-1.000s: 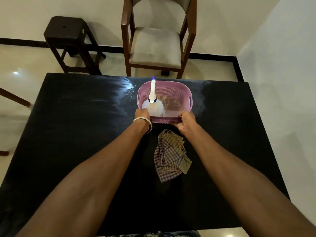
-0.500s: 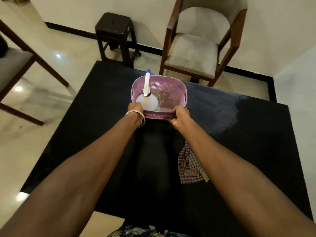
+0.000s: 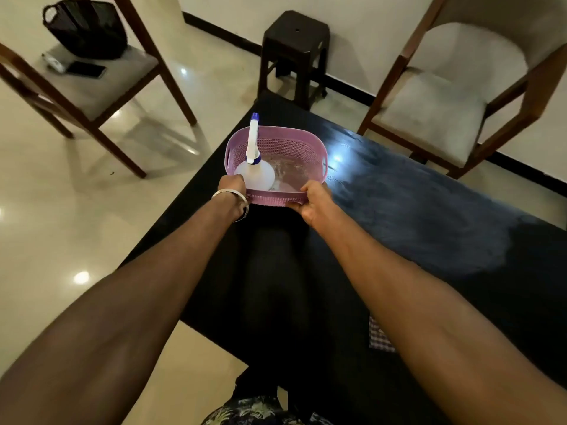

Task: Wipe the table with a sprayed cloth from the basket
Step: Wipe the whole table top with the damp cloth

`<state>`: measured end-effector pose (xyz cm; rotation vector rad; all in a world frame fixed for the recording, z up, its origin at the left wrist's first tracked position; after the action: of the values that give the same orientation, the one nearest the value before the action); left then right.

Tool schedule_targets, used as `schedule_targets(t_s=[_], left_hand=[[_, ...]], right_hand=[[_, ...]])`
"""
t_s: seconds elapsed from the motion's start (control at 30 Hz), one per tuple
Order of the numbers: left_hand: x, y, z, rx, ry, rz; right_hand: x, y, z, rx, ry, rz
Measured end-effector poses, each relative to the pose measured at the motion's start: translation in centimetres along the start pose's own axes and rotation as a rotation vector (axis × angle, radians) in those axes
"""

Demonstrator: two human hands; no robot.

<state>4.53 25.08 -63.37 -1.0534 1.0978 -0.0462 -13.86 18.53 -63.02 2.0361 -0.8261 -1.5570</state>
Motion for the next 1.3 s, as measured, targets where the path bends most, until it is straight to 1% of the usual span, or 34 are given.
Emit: schedule_targets(t_s=[0.2,0.27,0.37,0.47,0.57,0.67,0.7,0.77,0.83,0.93,1.13,1.3], left_hand=[[1.2,1.2,4.8,-0.059,-0.063,0.037],[1.3,1.7,5.7,-0.092,-0.073,0.046],[1.4,2.0,6.0,-0.145,-0.057,0.042],[0.8,1.8,6.0,-0.154,-0.049,0.042],[0.3,1.8,5.9,-0.173,-0.056,0.039],[-0.9,2.2,5.3,-0.238,-0.028,-0.009],[-1.4,2.7,5.0,-0.22,-0.029,-0.034],[-2.7,3.8,4.4,-0.086,-0.068,-0.1],[-4.0,5.1,3.4,0.029,-0.099,-0.168],[-5.6,7.2,0.6,0.129,-0.075,-0.168],[-8.0,8.7,-7.2,0.362,0.145,-0.285],[-9.9,9.0,-14.8,0.533,0.331,-0.305]], right_hand=[[1.4,-3.5,-3.2,-0.094,0.048,-0.087],[1.2,-4.0,-4.0,-0.083,0.058,-0.092],[0.6,-4.1,-4.5,-0.048,0.053,-0.077],[0.8,-4.2,-4.4,-0.062,0.057,-0.068],[0.9,-4.1,-4.3,-0.055,0.087,-0.064],[0.8,-4.5,-4.1,-0.068,0.158,-0.087],[0.6,-4.7,-3.8,-0.087,0.182,-0.105],[0.1,-5.0,-2.4,-0.12,0.197,-0.131],[-0.6,-5.0,-0.4,-0.108,0.161,-0.129],[-1.1,-4.3,3.7,-0.079,0.093,-0.095],[-2.7,-1.9,12.2,-0.055,-0.008,-0.01],[-4.7,0.5,19.4,-0.029,-0.132,0.066]])
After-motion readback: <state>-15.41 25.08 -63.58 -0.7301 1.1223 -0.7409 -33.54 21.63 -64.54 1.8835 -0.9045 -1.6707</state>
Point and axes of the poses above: each hand's wrist, its own x-axis towards the middle knuckle, its own z-axis out of the back of the hand, y = z × x, the point moved 7 cm from there along x, towards the middle knuckle, and after that the axes turned 8 degrees about y, right-handed, at the moved point
